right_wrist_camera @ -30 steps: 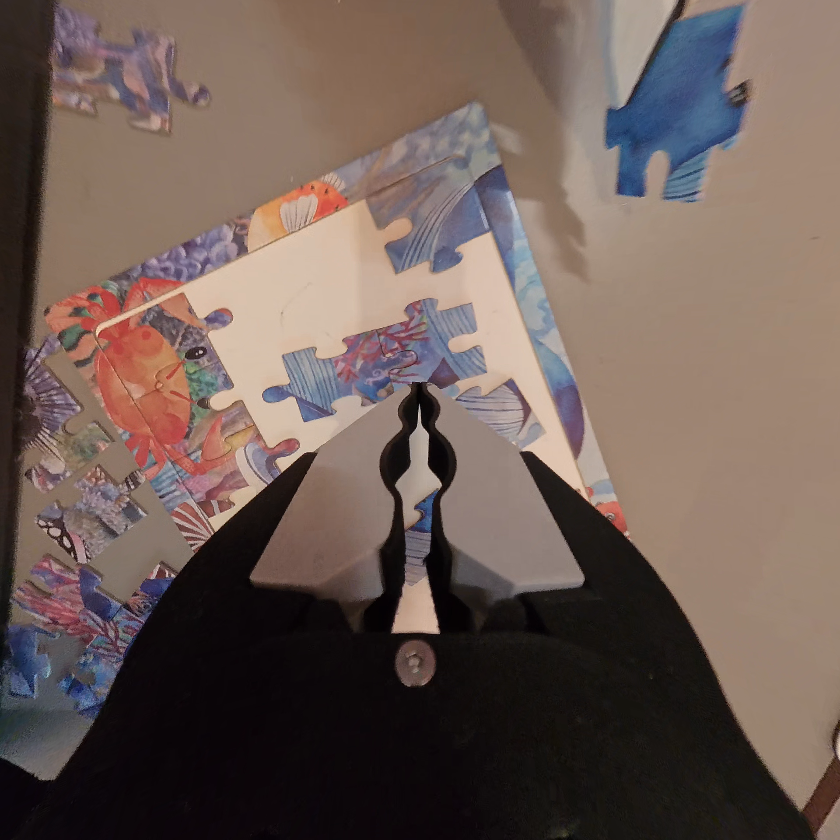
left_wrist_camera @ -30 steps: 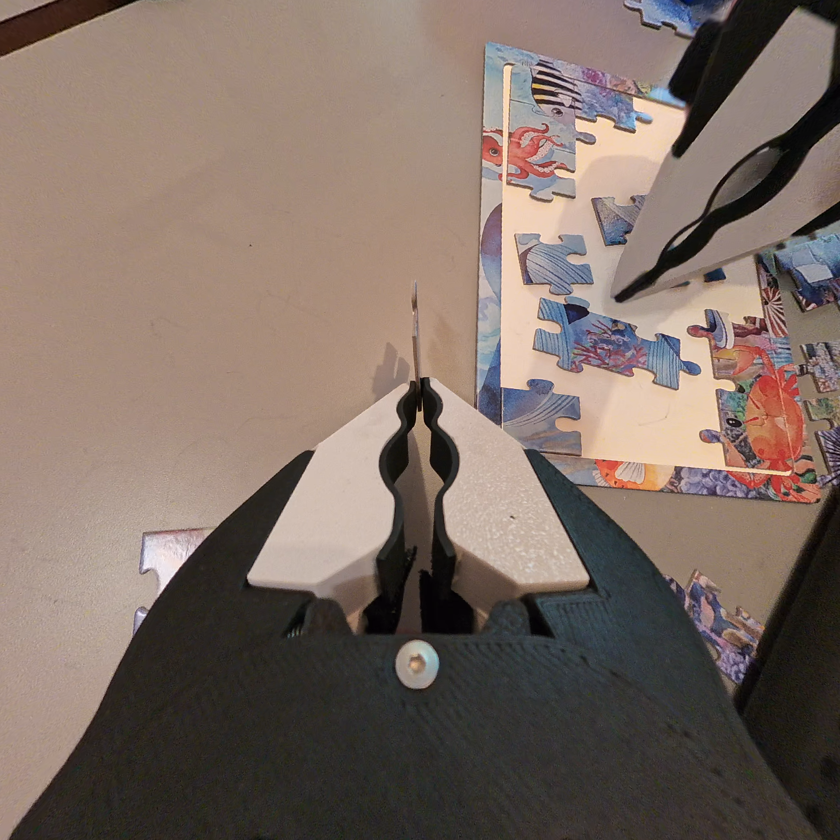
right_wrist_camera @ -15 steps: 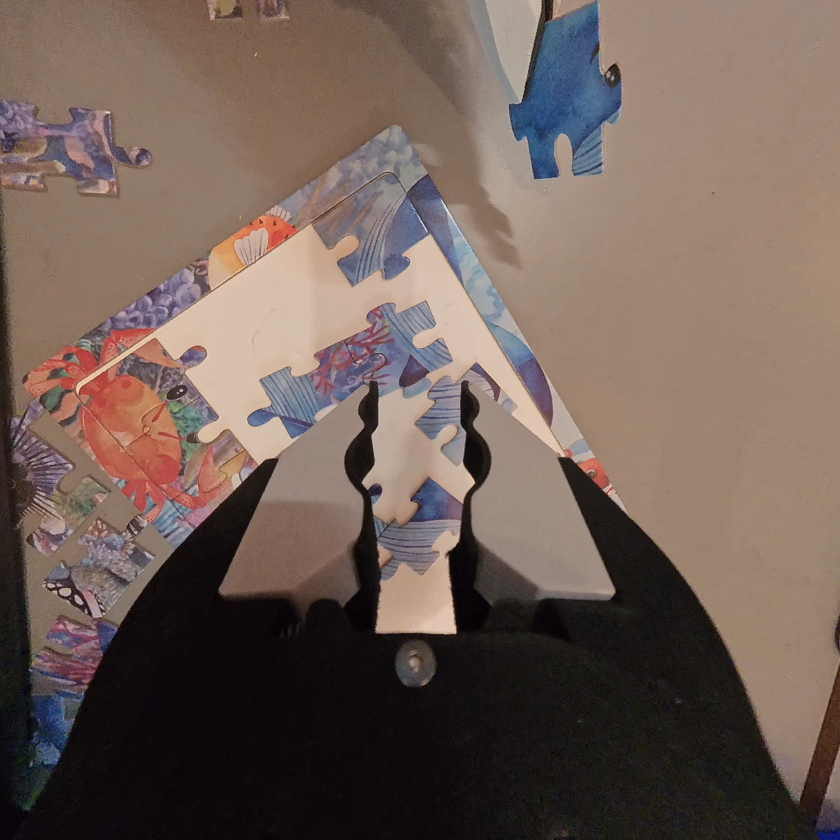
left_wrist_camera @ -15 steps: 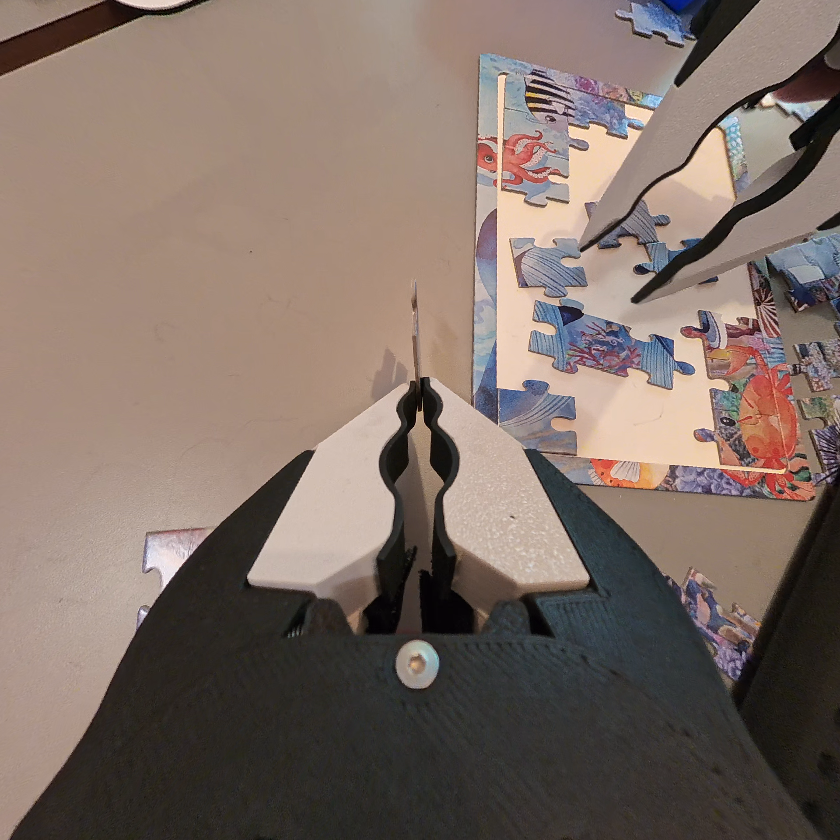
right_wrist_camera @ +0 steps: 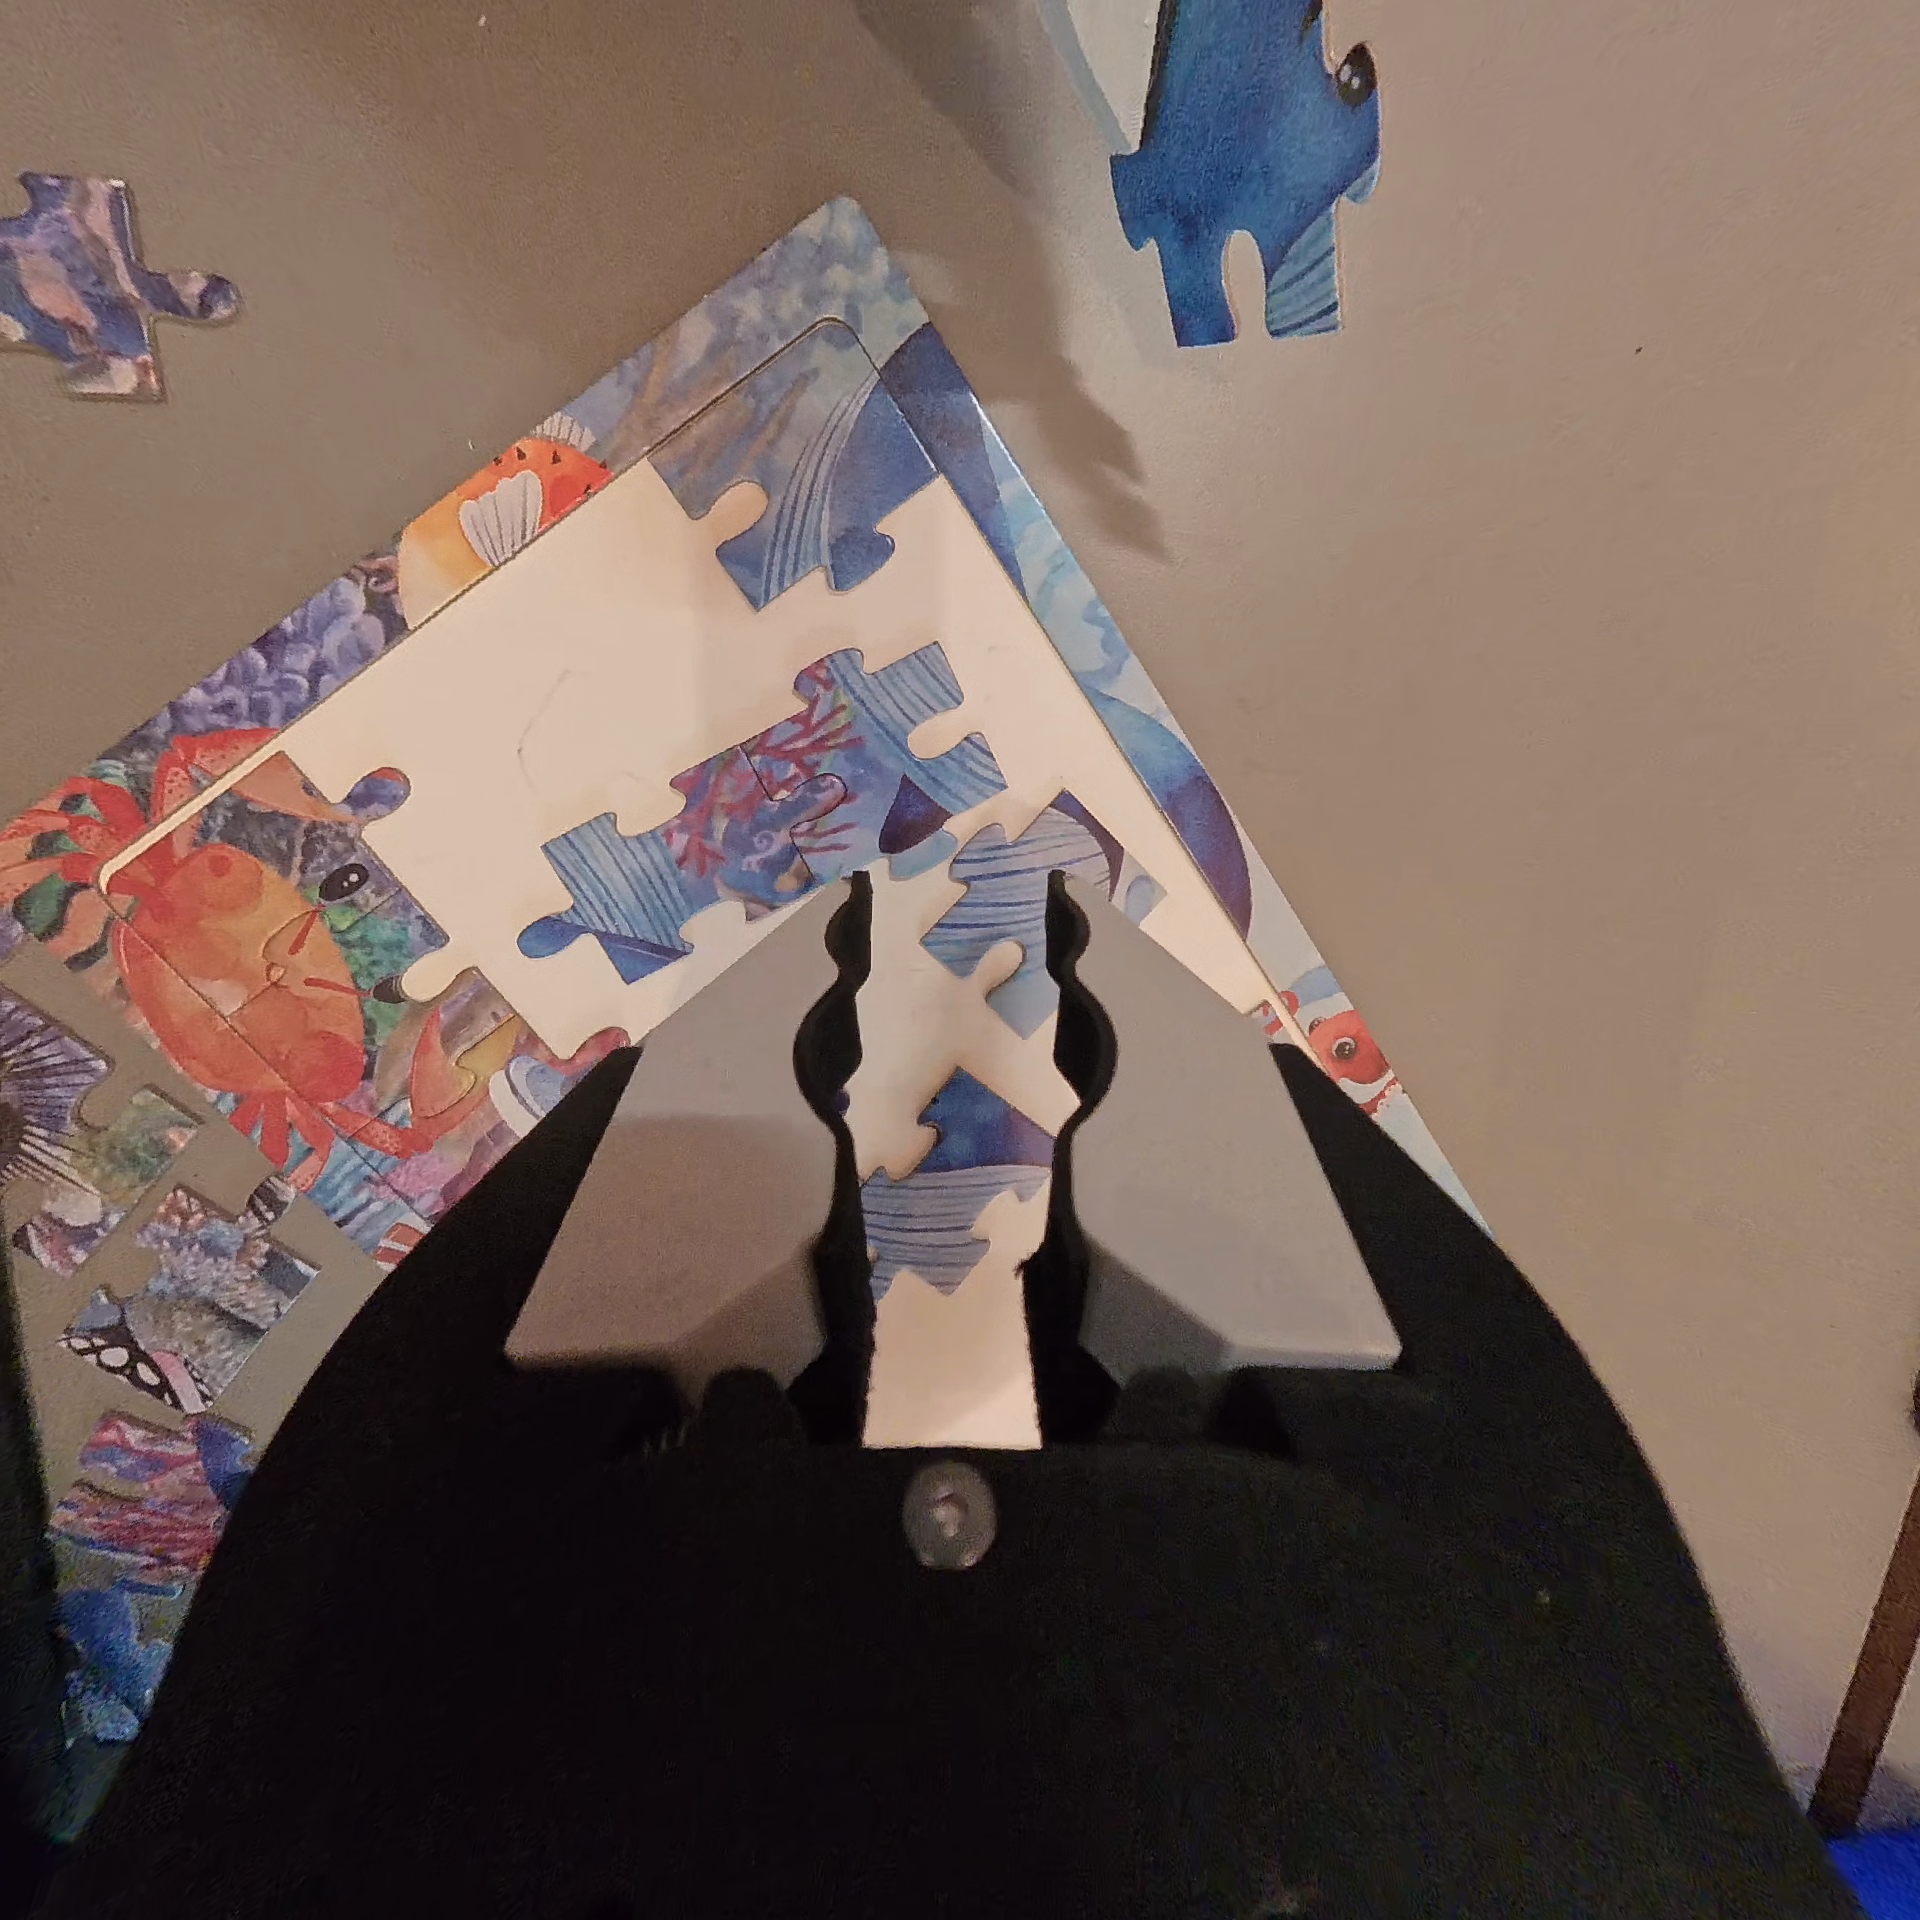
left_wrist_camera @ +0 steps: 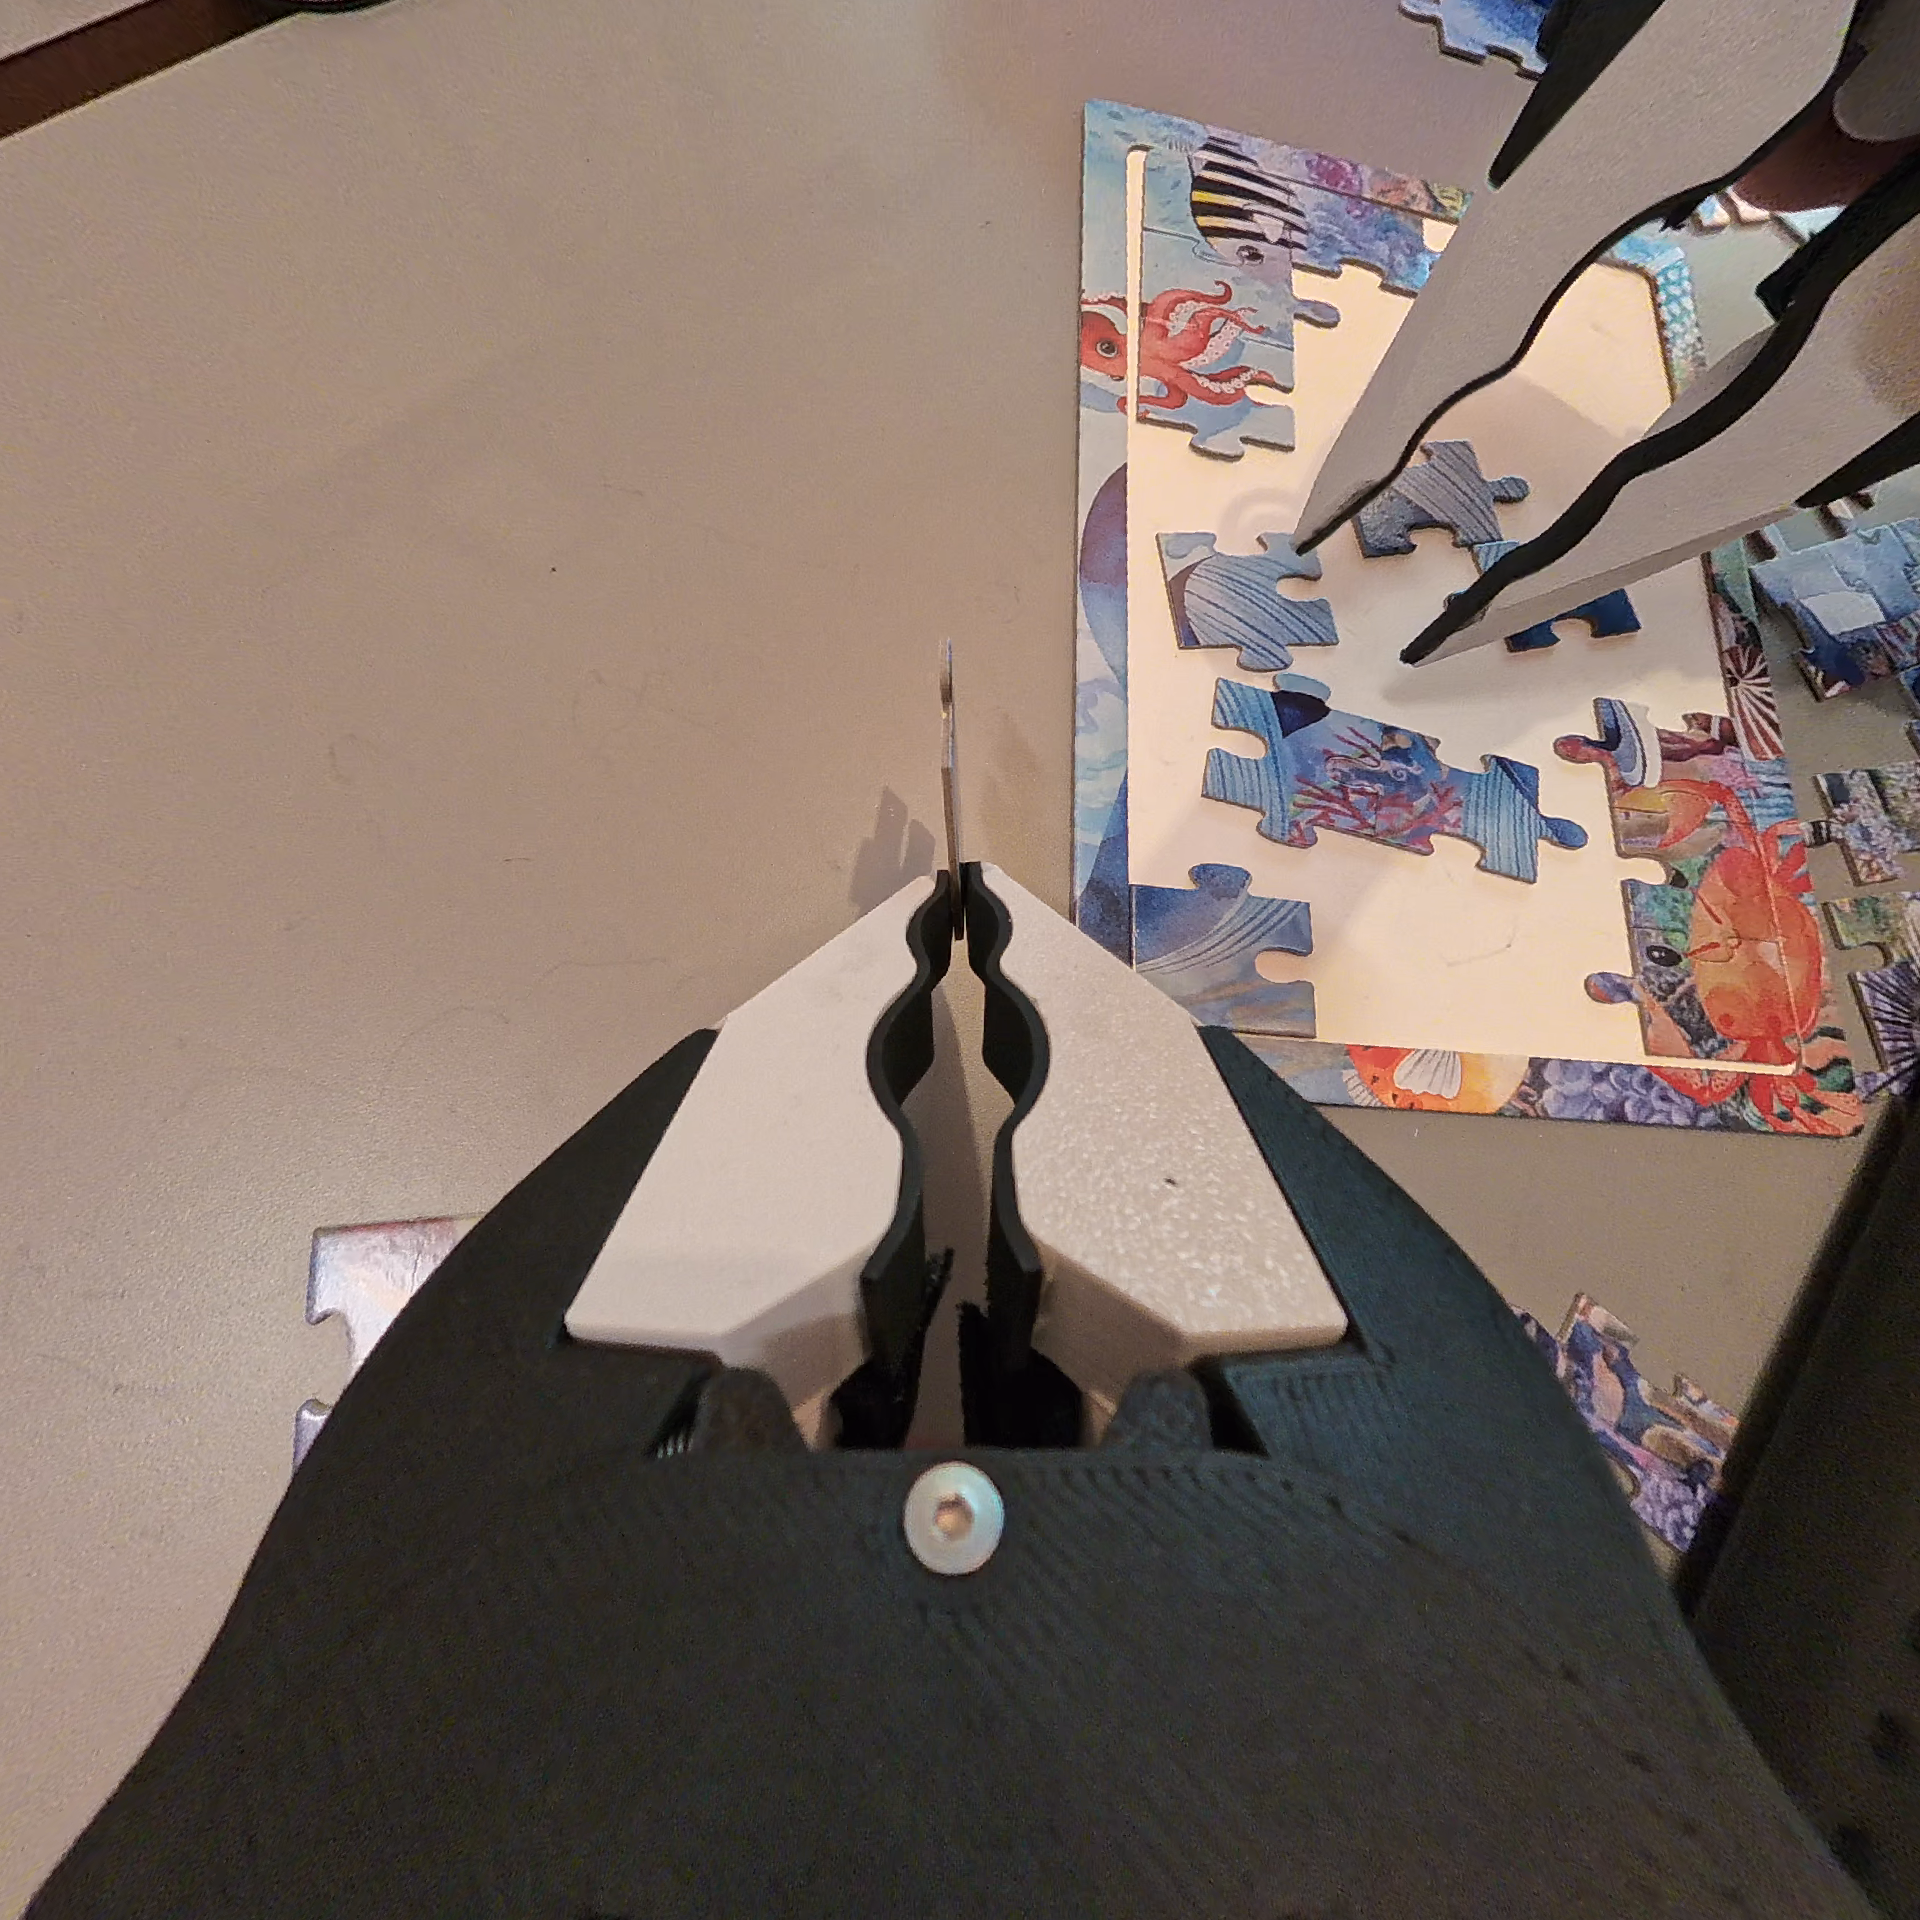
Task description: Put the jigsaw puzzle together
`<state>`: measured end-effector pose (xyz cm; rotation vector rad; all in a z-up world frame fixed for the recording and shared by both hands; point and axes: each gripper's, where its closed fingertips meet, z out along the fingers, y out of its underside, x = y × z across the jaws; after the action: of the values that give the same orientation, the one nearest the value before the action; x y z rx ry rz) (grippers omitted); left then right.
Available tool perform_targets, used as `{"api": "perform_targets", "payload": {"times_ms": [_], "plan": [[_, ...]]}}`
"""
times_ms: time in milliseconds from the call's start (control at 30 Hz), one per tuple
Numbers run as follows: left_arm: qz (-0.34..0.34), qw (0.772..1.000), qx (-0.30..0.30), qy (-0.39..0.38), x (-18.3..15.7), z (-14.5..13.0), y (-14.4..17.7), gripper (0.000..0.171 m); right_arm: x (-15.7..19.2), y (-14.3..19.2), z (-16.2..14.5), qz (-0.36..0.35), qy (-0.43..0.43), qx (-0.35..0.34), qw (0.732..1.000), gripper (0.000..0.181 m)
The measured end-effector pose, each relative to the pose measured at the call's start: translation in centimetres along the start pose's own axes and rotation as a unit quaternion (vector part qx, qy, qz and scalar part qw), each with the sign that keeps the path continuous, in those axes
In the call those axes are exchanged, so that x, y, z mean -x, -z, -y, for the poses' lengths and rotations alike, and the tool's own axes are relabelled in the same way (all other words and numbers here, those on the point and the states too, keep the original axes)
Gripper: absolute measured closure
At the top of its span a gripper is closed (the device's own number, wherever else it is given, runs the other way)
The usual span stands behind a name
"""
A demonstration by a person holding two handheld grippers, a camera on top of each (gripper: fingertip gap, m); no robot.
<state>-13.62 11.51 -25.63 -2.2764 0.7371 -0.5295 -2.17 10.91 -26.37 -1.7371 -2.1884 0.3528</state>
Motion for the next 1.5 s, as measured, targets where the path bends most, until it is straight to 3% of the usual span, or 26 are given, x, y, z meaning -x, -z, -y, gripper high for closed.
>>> {"api": "perform_targets", "payload": {"times_ms": [300,633,733,900,1200,1500], "plan": [[-0.019,1.0,-0.007,0.0,-0.7,0.2,-0.1,0.171,0.4,0.0,0.3,0.013,-0.003,-0.006,1.0,0.14],[-0.153,0.986,-0.06,-0.004,-5.9,2.4,-0.7,0.171,-1.2,1.9,4.4,0.009,-0.052,-0.148,0.988,0.138],[-0.17,0.983,-0.064,-0.001,-6.5,2.6,-0.8,0.171,-1.8,2.2,4.8,0.017,-0.069,-0.182,0.981,0.146],[-0.173,0.983,-0.055,-0.009,-6.6,2.3,-1.0,0.171,-1.4,2.5,5.1,0.03,-0.061,-0.203,0.977,0.176],[-0.129,0.99,-0.053,-0.027,-5.7,2.4,-1.8,0.165,-1.7,2.8,4.6,0.045,-0.083,-0.204,0.974,0.18],[-0.08,0.996,-0.023,-0.033,-3.9,1.3,-2.8,0.164,-3.1,2.8,2.5,0.067,-0.158,-0.193,0.966,0.181]]}}
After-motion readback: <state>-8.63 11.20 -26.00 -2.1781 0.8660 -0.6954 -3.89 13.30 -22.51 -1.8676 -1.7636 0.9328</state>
